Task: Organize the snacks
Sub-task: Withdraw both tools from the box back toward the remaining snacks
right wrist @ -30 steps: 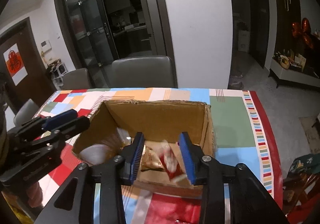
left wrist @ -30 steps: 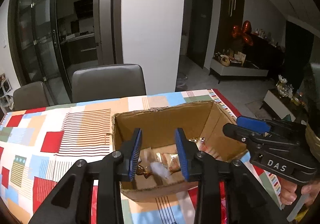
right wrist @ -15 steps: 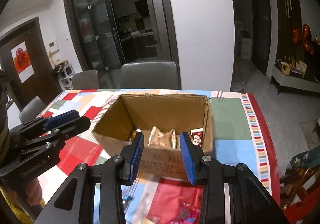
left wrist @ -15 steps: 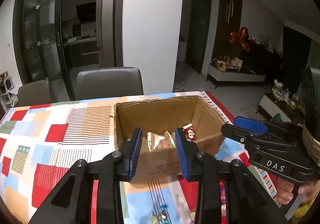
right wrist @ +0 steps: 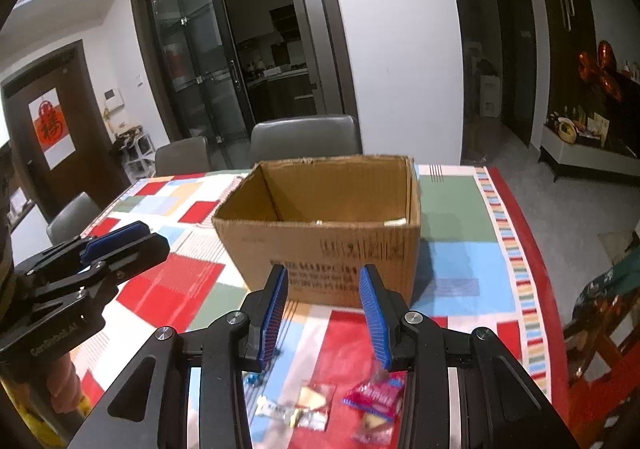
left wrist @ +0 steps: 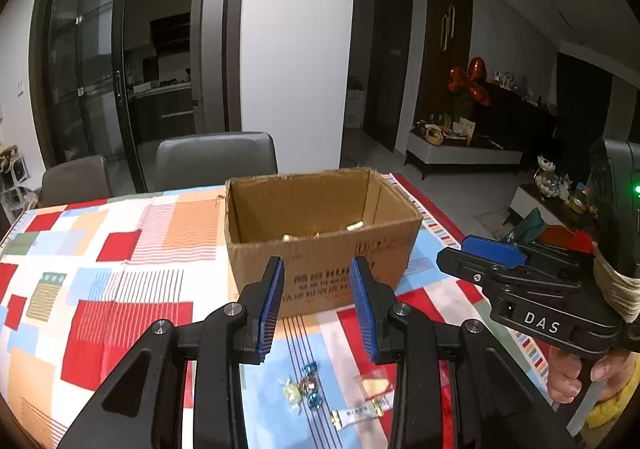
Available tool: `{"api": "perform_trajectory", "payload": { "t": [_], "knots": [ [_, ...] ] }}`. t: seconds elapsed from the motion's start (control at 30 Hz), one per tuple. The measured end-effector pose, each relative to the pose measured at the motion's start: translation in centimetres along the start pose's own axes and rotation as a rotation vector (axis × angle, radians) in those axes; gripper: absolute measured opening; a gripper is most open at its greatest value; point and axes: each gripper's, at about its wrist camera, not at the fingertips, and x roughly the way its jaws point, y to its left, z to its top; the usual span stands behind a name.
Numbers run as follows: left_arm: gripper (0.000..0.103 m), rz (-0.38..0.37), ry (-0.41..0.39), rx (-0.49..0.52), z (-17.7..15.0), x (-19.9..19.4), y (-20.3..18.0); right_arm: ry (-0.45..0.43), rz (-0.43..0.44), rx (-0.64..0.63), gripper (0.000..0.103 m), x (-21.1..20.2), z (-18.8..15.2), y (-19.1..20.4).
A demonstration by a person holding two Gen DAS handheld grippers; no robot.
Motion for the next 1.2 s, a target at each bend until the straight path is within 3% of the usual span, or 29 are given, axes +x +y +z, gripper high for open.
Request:
{"api": "perform_trajectory", "payload": {
  "t": [0.3,0.7,1.2],
  "knots": [
    [0.034,-0.007,-0.013,0.032,-3.2,-0.6,-0.7,0.038,-0.016,0.050,0.039,0.0,-3.8,-0.7],
    [0.034,-0.041,0.040,0.003,-7.8,1.2,0.1,0.077,-0.095,0.065,0.039,0.8,-8.8,-0.7],
    [0.031,-0.026,0.110,0.088,-12.3,4.6,-0.4,0.143,-0.140,0.164,0.039,2.9,-14.5,-2.6]
  ]
}}
